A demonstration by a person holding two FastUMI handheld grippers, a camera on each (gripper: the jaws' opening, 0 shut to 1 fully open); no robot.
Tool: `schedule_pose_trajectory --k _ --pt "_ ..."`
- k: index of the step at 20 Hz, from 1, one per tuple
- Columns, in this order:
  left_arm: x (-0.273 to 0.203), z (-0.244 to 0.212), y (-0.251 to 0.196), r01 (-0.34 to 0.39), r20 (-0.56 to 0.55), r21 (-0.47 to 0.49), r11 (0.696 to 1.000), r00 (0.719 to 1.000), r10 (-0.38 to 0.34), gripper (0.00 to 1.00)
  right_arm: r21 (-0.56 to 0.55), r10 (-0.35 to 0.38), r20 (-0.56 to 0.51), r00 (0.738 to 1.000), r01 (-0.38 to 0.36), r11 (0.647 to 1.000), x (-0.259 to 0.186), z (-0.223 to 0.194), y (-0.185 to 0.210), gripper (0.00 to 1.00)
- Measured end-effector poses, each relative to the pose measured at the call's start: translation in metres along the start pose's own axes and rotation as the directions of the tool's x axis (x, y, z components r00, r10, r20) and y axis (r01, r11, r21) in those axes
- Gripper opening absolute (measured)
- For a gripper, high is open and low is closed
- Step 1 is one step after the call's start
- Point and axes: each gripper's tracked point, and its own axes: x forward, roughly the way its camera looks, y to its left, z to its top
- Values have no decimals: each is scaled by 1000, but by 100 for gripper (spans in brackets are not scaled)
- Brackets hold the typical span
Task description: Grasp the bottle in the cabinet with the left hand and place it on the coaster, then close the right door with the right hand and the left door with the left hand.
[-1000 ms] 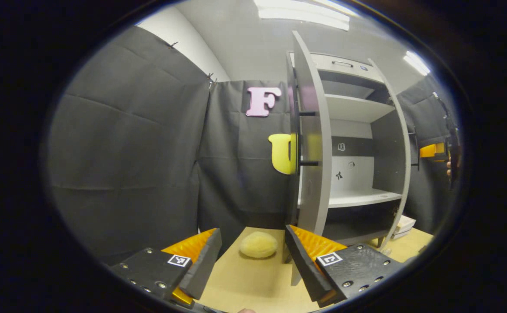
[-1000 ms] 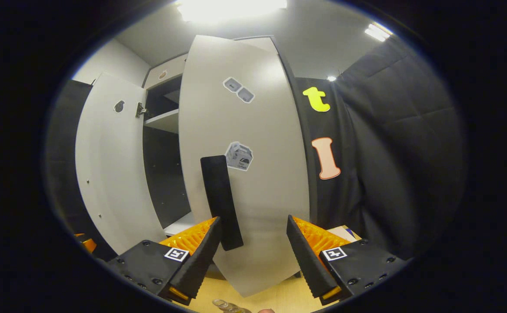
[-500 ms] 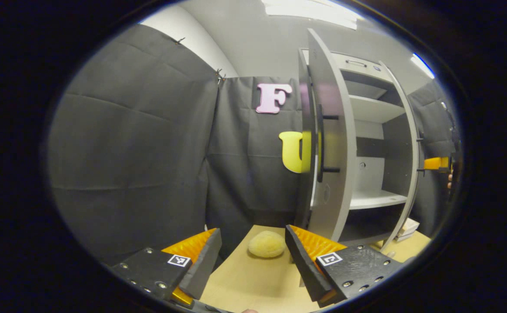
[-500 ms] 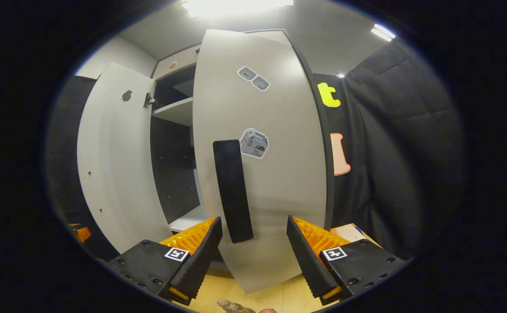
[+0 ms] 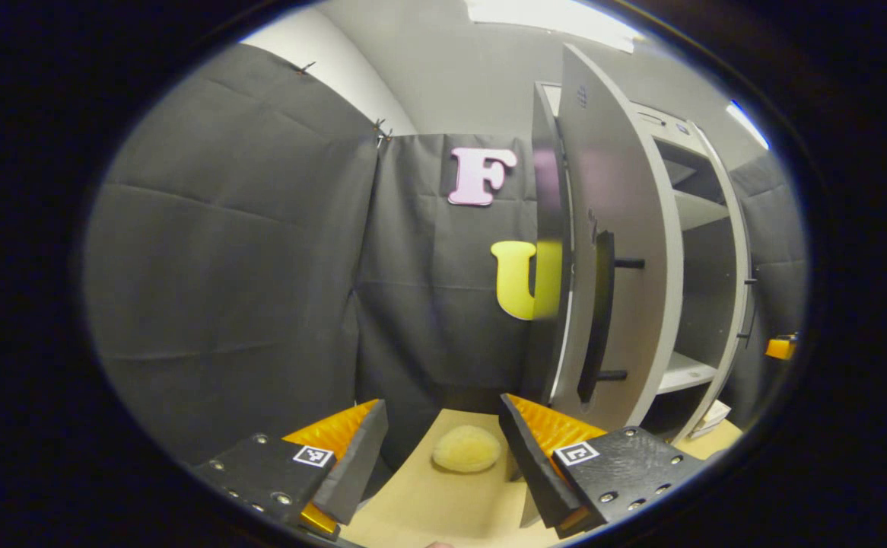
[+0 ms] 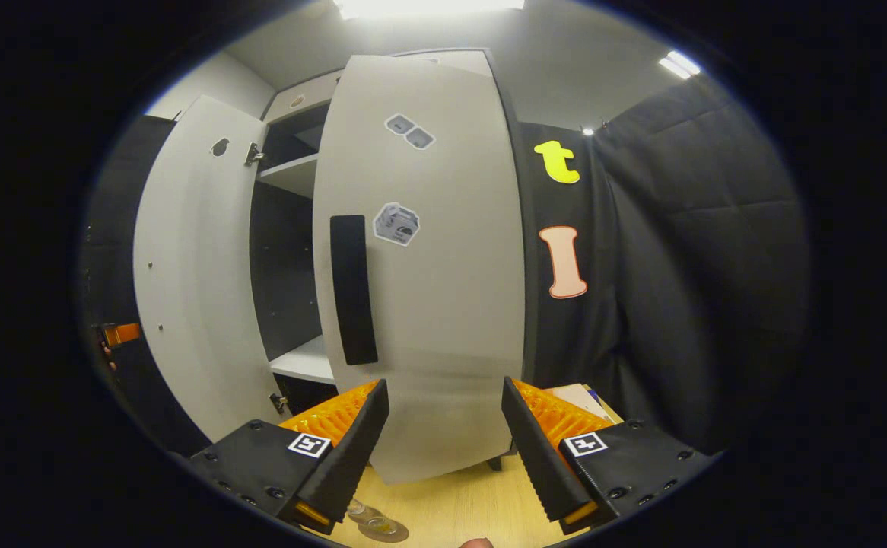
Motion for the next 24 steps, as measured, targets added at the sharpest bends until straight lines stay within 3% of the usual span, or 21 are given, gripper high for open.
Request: schedule_pose_trajectory --k 8,11,16,24 --pt "24 28 -44 64 23 -23 998 998 -64 90 32 -110 -8 994 110 993 -34 -11 -62 96" --pt "24 30 -46 38 35 8 999 999 -38 88 36 -140 -7 990 140 990 -44 -13 -78 95" --pt "19 34 -51 26 44 65 998 999 -29 89 26 -138 -7 990 138 990 -51 -14 -85 95" --pt "6 33 -91 77 47 67 995 996 -80 89 25 -116 -2 993 116 993 -58 -14 -95 95"
